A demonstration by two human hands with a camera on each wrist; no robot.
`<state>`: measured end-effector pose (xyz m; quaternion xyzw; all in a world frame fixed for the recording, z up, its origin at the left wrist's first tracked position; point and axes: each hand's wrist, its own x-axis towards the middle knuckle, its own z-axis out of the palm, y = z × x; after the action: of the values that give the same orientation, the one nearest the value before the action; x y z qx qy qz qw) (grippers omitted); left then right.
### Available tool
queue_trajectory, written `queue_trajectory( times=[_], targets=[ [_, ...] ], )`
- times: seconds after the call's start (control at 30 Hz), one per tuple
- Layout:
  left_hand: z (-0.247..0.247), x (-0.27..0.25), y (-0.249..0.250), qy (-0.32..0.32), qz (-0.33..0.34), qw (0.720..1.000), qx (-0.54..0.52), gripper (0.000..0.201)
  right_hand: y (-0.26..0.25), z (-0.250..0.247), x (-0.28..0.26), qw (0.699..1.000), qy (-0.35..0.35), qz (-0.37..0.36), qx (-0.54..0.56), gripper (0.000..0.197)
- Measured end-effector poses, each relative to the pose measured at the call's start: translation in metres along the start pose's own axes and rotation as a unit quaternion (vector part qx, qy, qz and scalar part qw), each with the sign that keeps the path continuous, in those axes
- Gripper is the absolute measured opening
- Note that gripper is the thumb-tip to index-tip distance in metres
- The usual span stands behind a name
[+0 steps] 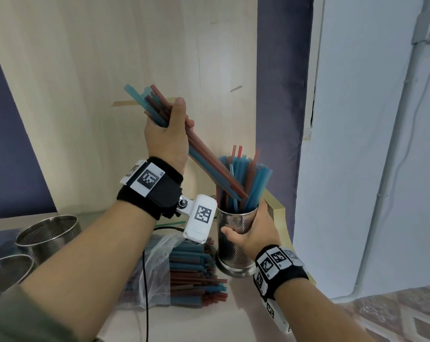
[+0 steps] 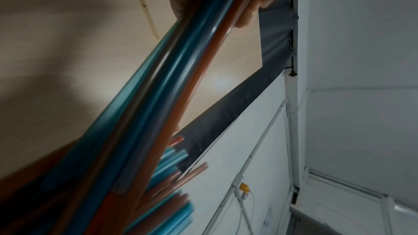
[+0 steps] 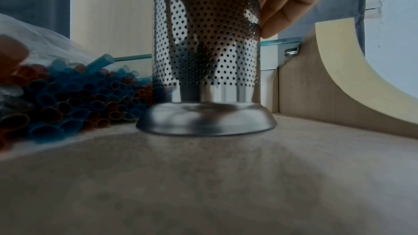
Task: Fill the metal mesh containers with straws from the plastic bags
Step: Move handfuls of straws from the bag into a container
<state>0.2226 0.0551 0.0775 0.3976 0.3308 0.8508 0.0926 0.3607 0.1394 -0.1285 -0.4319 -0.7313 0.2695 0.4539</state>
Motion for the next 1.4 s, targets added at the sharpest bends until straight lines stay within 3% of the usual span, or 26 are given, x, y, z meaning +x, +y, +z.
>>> queue_trajectory(
  times=[0.17, 0.4, 0.6, 0.7, 0.77, 0.87, 1.07, 1.2, 1.3, 1.37, 1.4],
  targets=[
    [-0.001, -0.005, -0.021, -0.074, 0.002, 0.99, 0.121, 0.025, -0.002, -0.003, 0.0, 1.0, -0.001, 0.0, -0.003, 0.101],
    [0.002, -0.014, -0.049, -0.147, -0.015, 0.956, 0.255, 0.022, 0.0, 0.002, 0.001, 1.0, -0.001, 0.011, -0.02, 0.127],
    [0.017, -0.026, -0.062, -0.089, -0.005, 0.961, 0.26, 0.02, 0.002, 0.006, 0.0, 0.999, 0.007, 0.016, -0.029, 0.128],
    [0.019, -0.031, -0.071, -0.086, -0.037, 0.961, 0.26, 0.018, 0.001, 0.006, 0.001, 0.999, -0.001, 0.019, -0.03, 0.132],
    [0.012, -0.033, -0.084, -0.119, -0.065, 0.94, 0.314, 0.029, 0.0, 0.006, 0.0, 0.999, 0.003, 0.012, -0.03, 0.132],
    [-0.002, -0.033, -0.092, -0.161, -0.074, 0.904, 0.39, 0.028, 0.0, 0.004, -0.001, 0.999, 0.001, -0.002, -0.035, 0.126],
    [-0.013, -0.03, -0.096, -0.253, -0.036, 0.892, 0.374, 0.032, 0.0, 0.003, 0.0, 0.999, -0.005, 0.004, -0.039, 0.124],
    [-0.019, -0.027, -0.099, -0.264, -0.054, 0.917, 0.294, 0.058, 0.0, 0.003, 0.0, 0.999, -0.006, 0.005, -0.044, 0.125],
    [-0.02, -0.023, -0.09, -0.263, -0.012, 0.934, 0.242, 0.082, 0.0, 0.003, 0.0, 0.999, -0.01, 0.006, -0.042, 0.126],
    [-0.022, -0.022, -0.081, -0.31, 0.036, 0.916, 0.251, 0.092, 0.0, 0.003, 0.0, 0.999, -0.012, 0.006, -0.042, 0.126],
    [-0.021, -0.021, -0.076, -0.343, 0.066, 0.894, 0.28, 0.087, 0.001, 0.003, 0.0, 0.999, -0.011, 0.004, -0.041, 0.126]
  ],
)
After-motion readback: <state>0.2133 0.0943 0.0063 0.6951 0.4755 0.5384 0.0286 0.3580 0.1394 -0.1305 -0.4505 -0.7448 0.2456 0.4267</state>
